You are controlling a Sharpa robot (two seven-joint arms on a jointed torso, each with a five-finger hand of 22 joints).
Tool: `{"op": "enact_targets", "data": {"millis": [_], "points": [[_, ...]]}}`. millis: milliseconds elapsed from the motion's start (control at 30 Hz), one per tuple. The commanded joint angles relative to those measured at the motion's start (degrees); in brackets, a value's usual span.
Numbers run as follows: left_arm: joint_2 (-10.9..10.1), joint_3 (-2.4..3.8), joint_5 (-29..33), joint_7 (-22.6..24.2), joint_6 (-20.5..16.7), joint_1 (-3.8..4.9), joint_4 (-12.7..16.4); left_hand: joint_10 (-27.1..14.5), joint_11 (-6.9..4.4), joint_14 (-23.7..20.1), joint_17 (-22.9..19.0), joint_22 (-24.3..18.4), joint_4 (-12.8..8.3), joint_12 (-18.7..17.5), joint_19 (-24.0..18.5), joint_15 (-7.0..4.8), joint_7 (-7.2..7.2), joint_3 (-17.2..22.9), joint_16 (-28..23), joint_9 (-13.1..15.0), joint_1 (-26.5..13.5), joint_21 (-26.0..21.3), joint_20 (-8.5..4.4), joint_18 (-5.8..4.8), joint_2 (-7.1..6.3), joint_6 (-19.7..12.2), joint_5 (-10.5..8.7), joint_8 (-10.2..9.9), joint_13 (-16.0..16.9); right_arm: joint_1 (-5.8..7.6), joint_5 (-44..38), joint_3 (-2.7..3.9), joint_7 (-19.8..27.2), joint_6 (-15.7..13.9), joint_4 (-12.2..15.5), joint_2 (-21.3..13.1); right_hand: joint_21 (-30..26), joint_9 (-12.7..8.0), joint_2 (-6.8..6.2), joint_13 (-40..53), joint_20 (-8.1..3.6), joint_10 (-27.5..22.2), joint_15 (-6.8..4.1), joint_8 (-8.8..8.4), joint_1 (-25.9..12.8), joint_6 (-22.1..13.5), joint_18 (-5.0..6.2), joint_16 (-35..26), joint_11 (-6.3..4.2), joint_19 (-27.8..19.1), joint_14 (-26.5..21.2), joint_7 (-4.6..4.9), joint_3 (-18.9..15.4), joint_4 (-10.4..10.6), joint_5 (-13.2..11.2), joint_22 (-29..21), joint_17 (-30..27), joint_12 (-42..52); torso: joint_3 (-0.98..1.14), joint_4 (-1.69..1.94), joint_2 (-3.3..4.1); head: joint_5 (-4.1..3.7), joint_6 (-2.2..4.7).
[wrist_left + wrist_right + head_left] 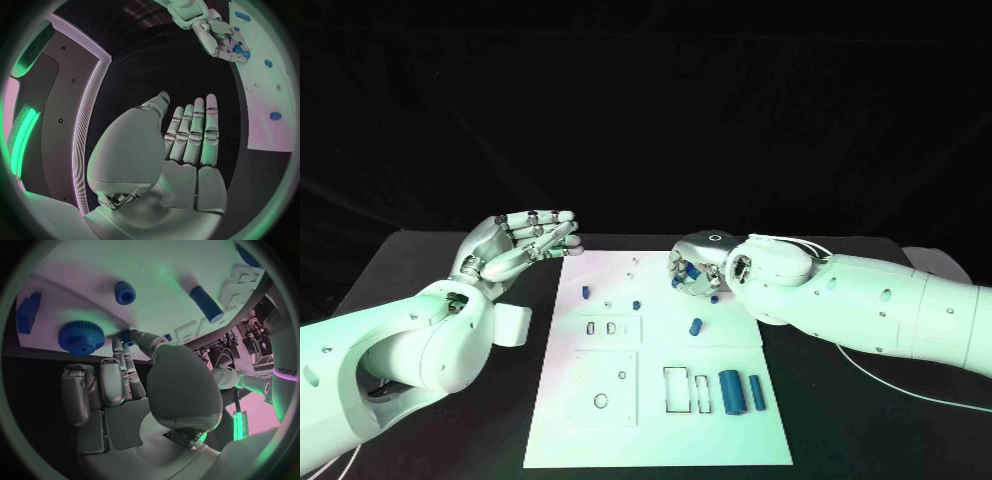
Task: Assemble the parts on the task board
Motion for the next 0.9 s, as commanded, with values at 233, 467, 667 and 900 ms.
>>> {"op": "enact_targets", "data": {"millis": [233, 467, 667, 900], "points": [[0.0, 0.05, -0.3, 0.2, 1.1, 0.11, 0.2, -0.1, 0.22, -0.4, 0.1, -0.1, 0.0, -0.4, 0.0, 0.10, 0.52, 0.4, -0.3, -0.1, -0.6, -0.2, 0.54, 0.26, 0.03, -0.1, -0.30, -0.3, 0.0, -0.12, -0.1, -0.01, -0.4, -2.9, -0.5, 0.0, 0.4, 1.2, 2.84, 0.3, -0.48, 1.3, -0.49, 1.04, 0.0, 1.2, -0.75, 0.7, -0.44, 1.4, 2.0, -0.50, 0.5, 1.0, -2.4, 7.0, 0.2, 0.4, -0.10, 0.19, -0.01, -0.02, -0.47], [0.1, 0.05, -0.2, 0.0, 1.2, 0.12, 0.0, -0.1, 0.23, -0.4, 0.1, -0.1, 0.0, -0.5, 0.0, 0.10, 0.53, 0.4, -0.3, -0.1, -0.6, -0.2, 0.55, 0.27, 0.05, -0.1, -0.30, -0.3, 0.0, -0.09, -0.1, 0.05, -0.7, -7.2, 0.8, -0.4, 0.6, 2.0, 3.61, 0.6, -0.70, 2.1, -0.74, 1.91, 0.3, 2.0, -0.79, 0.9, -0.77, 1.4, 1.9, -0.94, 0.5, 1.1, -2.5, 7.3, 0.3, 0.6, -0.16, 0.32, -0.07, 0.04, -0.41], [0.2, 0.05, -0.1, -0.2, 1.2, 0.12, -0.3, -0.2, 0.27, -0.5, 0.2, -0.1, -0.1, -0.6, 0.0, 0.13, 0.58, 0.5, -0.4, -0.1, -0.6, -0.2, 0.56, 0.27, 0.05, -0.3, -0.30, -0.4, -0.1, 0.27, -0.1, 0.22, -1.8, -10.0, 1.6, 0.0, 0.6, 2.2, 3.75, 0.6, -0.74, 2.2, -0.79, 2.06, 0.3, 2.1, -0.79, 1.0, -0.82, 1.4, 1.9, -1.01, 0.6, 1.1, -2.5, 7.3, 0.3, 0.6, -0.20, 0.26, -0.13, 0.28, -0.14], [0.3, 0.05, 0.0, -0.3, 1.3, 0.12, -0.4, -0.3, 0.31, -0.6, 0.2, -0.2, -0.1, -0.6, 0.0, 0.17, 0.60, 0.5, -0.5, -0.2, -0.6, -0.2, 0.58, 0.27, 0.02, -0.3, -0.31, -0.5, -0.1, 0.61, 0.1, 0.29, -3.4, -13.3, -1.0, 2.8, 0.6, 2.6, 4.08, 0.7, -0.82, 2.3, -0.82, 2.04, 0.1, 1.5, -0.80, 1.1, -0.81, 1.4, 1.9, -0.89, 0.6, 1.4, -3.6, 7.4, 0.2, 0.5, -0.23, 0.42, -0.04, 0.29, 0.97]]}}
